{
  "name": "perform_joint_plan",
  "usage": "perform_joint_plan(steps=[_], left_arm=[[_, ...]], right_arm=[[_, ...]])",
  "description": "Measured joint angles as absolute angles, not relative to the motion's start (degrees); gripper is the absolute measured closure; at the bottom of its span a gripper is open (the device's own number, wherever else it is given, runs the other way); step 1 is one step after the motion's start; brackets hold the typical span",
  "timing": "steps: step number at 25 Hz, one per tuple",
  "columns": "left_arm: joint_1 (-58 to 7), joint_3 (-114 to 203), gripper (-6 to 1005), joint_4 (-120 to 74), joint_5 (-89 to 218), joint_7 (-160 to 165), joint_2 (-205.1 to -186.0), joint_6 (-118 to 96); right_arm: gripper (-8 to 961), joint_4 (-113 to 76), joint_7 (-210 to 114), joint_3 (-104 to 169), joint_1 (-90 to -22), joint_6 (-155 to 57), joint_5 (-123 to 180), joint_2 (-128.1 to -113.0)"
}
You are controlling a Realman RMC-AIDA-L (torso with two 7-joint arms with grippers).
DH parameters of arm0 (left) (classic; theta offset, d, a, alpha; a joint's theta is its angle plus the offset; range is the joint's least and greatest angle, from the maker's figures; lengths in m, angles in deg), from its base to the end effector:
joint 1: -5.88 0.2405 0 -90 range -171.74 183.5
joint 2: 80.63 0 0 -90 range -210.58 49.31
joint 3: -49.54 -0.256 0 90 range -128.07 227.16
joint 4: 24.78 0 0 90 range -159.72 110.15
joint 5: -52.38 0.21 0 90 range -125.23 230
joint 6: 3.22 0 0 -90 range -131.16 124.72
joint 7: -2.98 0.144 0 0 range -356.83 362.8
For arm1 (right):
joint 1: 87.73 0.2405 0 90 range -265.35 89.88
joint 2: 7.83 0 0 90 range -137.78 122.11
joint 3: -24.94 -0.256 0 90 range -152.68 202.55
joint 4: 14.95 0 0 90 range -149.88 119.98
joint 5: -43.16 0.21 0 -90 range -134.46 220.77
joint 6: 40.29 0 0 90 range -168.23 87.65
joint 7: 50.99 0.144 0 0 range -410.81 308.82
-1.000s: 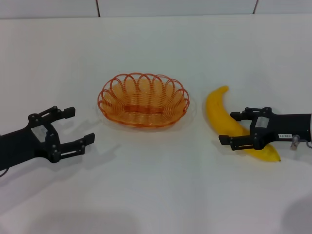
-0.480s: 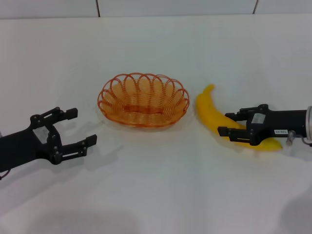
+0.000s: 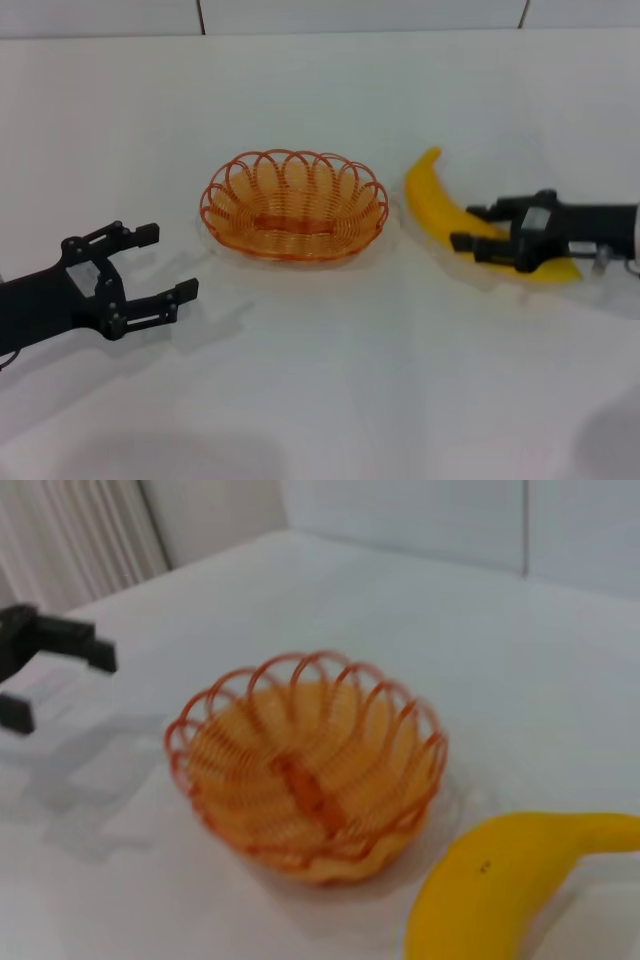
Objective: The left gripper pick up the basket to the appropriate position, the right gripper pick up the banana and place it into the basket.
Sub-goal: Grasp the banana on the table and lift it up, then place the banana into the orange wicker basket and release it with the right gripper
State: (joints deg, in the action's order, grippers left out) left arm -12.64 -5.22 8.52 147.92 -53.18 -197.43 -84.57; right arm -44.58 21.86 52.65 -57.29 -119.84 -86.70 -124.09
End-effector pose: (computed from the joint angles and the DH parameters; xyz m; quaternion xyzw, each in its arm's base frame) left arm -0.3100 0.2897 -0.0093 -0.9389 -0.1287 -0.2292 0.2222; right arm 0.3271 0.3243 0.0013 -0.9349 0.2627 0.1383 0.1944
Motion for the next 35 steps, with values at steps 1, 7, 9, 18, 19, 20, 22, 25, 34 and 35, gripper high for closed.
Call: perform_joint_plan(steps=[1, 7, 9, 18, 19, 20, 22, 25, 34, 35], left_arm=[[-12.6, -5.2, 120, 8.5, 147.9, -53.1, -197.42, -84.6], [-12.7, -5.2, 120, 8.5, 148.1, -53.0, -197.43, -84.6], [-12.7, -5.2, 120, 8.5, 148.1, -53.1, -197.48, -84.5], [-13.5, -5.2, 120, 7.8, 147.2, -54.6, -197.57, -84.9], [-13.6, -5.2, 120, 7.8, 147.2, -54.6, -197.57, -84.9], [-13.6, -5.2, 120, 7.8, 147.2, -54.6, -197.56, -84.9], [-13.6, -5.2, 120, 7.8, 147.1, -54.6, -197.56, -84.9], [-13.9, -5.2, 120, 7.7, 147.1, -54.6, -197.54, -84.9], [-14.3, -5.2, 120, 7.1, 147.1, -54.7, -197.44, -85.0], [-14.4, -5.2, 120, 7.1, 147.1, -54.7, -197.42, -85.0]], right_arm=[[472, -45.5, 21.7, 52.7, -57.4, -120.2, -85.6, -124.08], [473, -48.3, 13.9, 52.9, -57.2, -129.2, -74.9, -123.99], [475, -47.1, 8.7, 53.8, -56.5, -132.3, -71.8, -124.05], [418, -33.5, -2.1, 62.6, -47.1, -123.2, -69.2, -124.71], [412, -31.6, -2.7, 62.6, -45.8, -120.5, -69.2, -124.78], [406, -29.9, -3.3, 62.5, -44.5, -117.7, -68.9, -124.81], [393, -27.1, -4.6, 62.4, -42.8, -113.8, -68.2, -124.9], [374, -24.7, -6.2, 62.5, -41.4, -110.5, -67.6, -125.05], [318, -22.4, -6.0, 62.1, -40.8, -108.7, -67.2, -125.21], [311, -22.2, -5.9, 62.1, -40.7, -109.1, -67.0, -125.14]])
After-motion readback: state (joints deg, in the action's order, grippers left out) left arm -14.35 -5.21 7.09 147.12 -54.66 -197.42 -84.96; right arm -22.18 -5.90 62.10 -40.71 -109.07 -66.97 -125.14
